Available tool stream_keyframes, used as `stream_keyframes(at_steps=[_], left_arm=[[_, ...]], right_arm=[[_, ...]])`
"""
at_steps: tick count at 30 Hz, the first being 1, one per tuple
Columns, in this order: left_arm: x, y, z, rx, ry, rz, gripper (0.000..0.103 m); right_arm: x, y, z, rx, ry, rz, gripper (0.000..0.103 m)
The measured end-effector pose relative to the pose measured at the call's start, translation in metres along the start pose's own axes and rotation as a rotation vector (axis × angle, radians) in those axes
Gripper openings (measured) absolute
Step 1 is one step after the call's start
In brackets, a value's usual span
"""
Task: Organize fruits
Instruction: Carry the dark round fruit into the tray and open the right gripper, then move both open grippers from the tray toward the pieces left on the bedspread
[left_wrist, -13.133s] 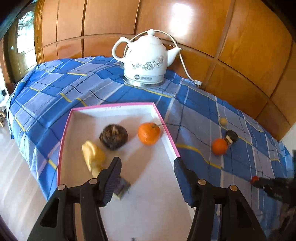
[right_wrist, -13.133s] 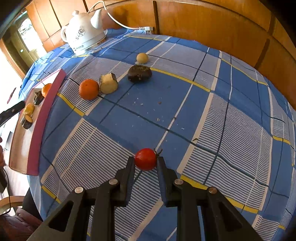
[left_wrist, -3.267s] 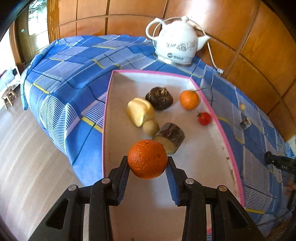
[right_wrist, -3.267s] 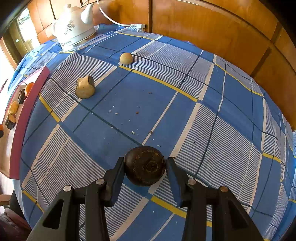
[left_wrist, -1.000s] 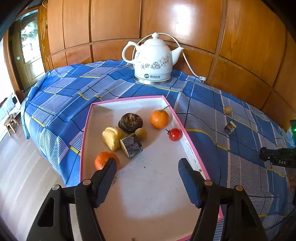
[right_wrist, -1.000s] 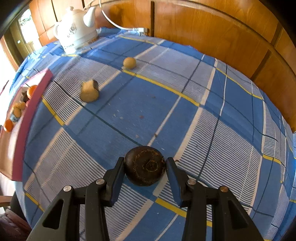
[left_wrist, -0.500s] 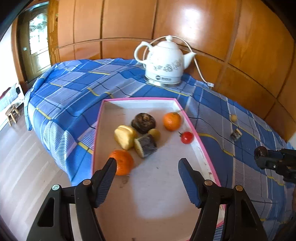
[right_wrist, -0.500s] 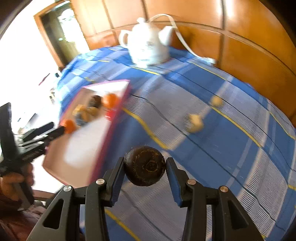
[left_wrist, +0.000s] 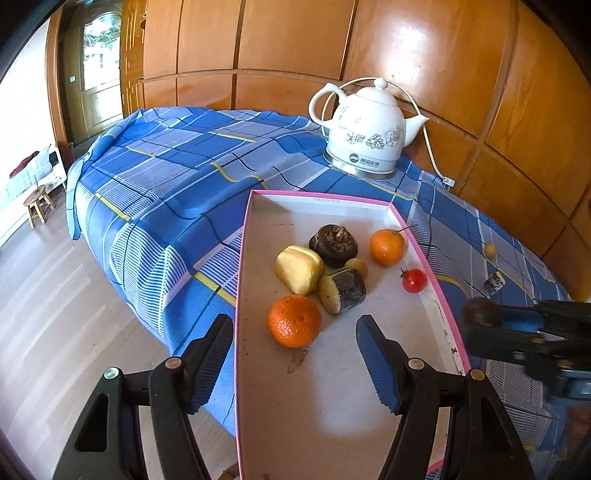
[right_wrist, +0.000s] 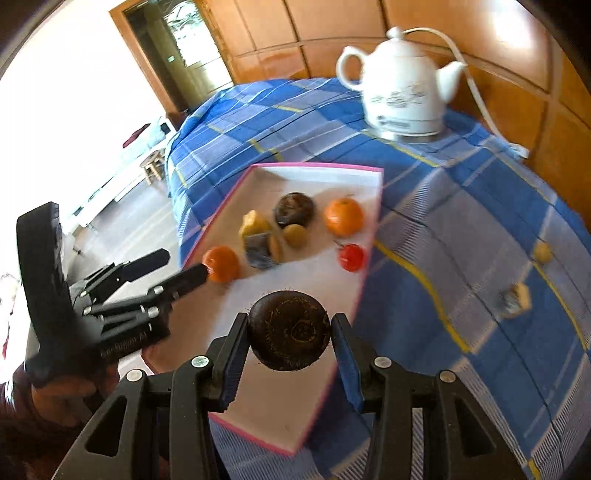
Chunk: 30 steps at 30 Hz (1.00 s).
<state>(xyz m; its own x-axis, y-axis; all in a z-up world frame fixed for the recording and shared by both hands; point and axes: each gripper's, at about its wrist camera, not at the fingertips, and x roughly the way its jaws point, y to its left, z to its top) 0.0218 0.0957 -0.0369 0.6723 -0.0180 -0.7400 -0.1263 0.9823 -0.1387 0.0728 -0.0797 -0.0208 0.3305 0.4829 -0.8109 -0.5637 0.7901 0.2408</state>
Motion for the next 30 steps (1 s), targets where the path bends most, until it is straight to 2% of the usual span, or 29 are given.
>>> stream_keyframes(at_steps=[7, 13, 30], left_arm=[[0.000, 0.000, -0.003, 0.006, 0.008, -0.008, 0.070], [0.000, -0.005, -0.005, 0.018, 0.010, -0.015, 0.070], [-0.008, -0.021, -0.006, 0.075, -0.008, -0.022, 0.070]], right_arm=[[0.030, 0.000, 0.003, -0.007, 0.035, -0.093, 0.046], [0.021, -0.005, -0.001, 0.004, 0.007, -0.094, 0.049], [-0.009, -0.015, -0.022, 0.075, -0.044, -0.077, 0.049]])
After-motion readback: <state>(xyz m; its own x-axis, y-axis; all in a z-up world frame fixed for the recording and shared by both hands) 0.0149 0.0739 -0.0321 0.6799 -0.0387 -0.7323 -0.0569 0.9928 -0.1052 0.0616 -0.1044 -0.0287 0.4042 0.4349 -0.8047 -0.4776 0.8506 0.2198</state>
